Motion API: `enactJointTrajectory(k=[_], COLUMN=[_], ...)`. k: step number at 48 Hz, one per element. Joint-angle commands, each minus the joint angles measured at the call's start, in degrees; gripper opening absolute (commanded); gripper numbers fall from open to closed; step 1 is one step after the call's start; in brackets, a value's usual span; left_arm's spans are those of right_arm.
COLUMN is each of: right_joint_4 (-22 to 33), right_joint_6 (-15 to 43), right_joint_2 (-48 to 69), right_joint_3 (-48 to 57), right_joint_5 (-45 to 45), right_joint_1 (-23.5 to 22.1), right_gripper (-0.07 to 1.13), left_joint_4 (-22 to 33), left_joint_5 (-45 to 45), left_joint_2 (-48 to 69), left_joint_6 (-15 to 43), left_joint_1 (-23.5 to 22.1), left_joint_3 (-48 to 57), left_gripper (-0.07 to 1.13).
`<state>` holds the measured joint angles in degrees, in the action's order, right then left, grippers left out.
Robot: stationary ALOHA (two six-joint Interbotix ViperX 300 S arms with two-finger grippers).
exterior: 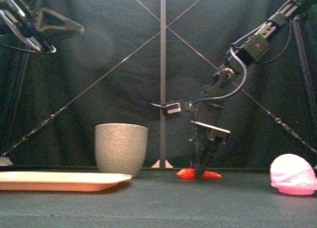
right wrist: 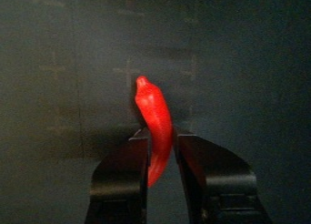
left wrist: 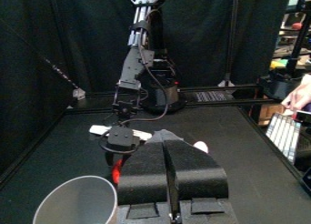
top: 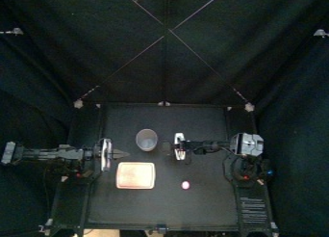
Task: Pick the red chile then place it on the pink plate
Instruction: Place red chile on the pink plate
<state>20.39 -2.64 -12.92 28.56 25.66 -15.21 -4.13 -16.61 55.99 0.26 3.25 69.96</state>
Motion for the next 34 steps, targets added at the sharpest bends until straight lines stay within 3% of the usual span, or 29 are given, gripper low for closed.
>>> enactJointTrajectory(k=[1, 7, 18, 25, 34], right_joint_4=[-1.1, -2.5, -3.5, -3.5, -3.4], right_joint_6=[0.2, 0.4, 0.7, 0.7, 0.5], right_joint_2=[1.7, 5.2, 8.4, 4.2, -4.3], right_joint_3=[-0.6, -2.0, -9.1, -15.6, -25.3], right_joint_5=[0.4, 1.1, 1.4, -0.7, -2.3], right_joint_1=[-0.1, 1.8, 12.9, 17.9, 20.1], right_gripper=[0.55, 0.55, 0.55, 0.55, 0.58], left_joint_4=[-0.1, -0.1, -0.2, -0.1, -0.1], left_joint_5=[-0.3, -0.3, -0.3, -0.3, -0.3], left_joint_2=[-0.2, -0.2, -0.2, -0.2, 0.0], left_joint_6=[0.1, 0.1, 0.1, 0.0, 0.0], left_joint_1=[0.2, 0.2, 0.3, 0.4, 0.4], left_joint_3=[-0.6, -0.6, -0.6, -0.5, -0.4], left_gripper=[-0.03, -0.03, -0.03, -0.03, -0.03])
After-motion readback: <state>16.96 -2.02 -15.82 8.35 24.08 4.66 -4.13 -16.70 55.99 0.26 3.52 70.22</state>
